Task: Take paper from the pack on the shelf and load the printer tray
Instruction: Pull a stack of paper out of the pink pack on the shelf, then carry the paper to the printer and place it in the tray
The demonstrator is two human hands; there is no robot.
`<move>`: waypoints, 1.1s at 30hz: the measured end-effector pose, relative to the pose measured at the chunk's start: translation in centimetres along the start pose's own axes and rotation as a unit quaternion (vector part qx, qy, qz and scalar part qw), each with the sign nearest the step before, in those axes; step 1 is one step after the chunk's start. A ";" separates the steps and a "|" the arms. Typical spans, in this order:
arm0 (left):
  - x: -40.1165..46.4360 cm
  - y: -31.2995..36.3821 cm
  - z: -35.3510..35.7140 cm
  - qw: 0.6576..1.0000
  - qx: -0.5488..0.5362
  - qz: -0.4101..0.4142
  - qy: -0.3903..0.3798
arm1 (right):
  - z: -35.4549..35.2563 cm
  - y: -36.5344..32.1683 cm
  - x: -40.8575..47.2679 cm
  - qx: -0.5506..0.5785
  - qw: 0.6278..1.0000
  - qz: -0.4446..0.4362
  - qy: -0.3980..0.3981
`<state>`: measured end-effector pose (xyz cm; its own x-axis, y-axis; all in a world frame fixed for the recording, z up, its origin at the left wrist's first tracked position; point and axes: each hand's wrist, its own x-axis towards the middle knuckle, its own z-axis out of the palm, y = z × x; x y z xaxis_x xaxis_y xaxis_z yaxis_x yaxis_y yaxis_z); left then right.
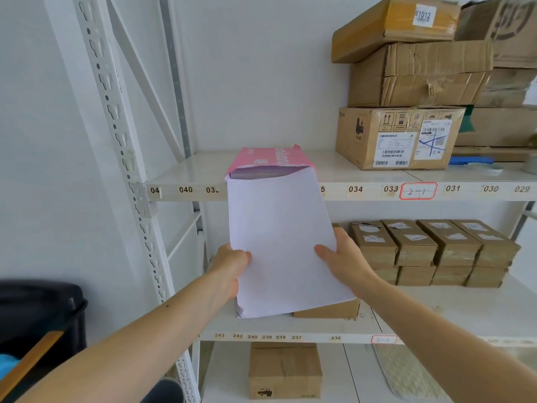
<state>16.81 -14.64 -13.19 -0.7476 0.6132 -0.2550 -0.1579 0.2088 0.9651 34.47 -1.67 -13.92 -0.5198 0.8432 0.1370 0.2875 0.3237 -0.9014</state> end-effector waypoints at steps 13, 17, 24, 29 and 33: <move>-3.1 -2.8 3.9 0.992 -0.062 0.103 0.042 | -2.3 1.7 -2.9 -0.032 0.993 -0.096 0.058; -2.6 -2.2 5.5 0.990 -0.058 0.130 -0.013 | -4.3 2.1 -3.3 -0.024 0.990 -0.094 0.102; -1.4 -1.4 9.6 0.978 -0.057 0.148 -0.138 | -8.3 4.2 -4.4 -0.028 0.981 -0.065 0.183; -1.4 -1.5 13.5 0.952 -0.024 0.180 -0.247 | -12.1 6.5 -6.1 -0.049 0.967 -0.036 0.248; -2.2 -1.9 17.7 0.926 0.007 0.217 -0.310 | -15.3 8.4 -7.7 -0.053 0.954 -0.013 0.295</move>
<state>30.16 -2.95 -15.53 -0.2231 0.9604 0.1667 0.0823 -0.1519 0.9850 53.21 1.12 -16.25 0.0053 0.9189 0.3944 0.3755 0.3637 -0.8525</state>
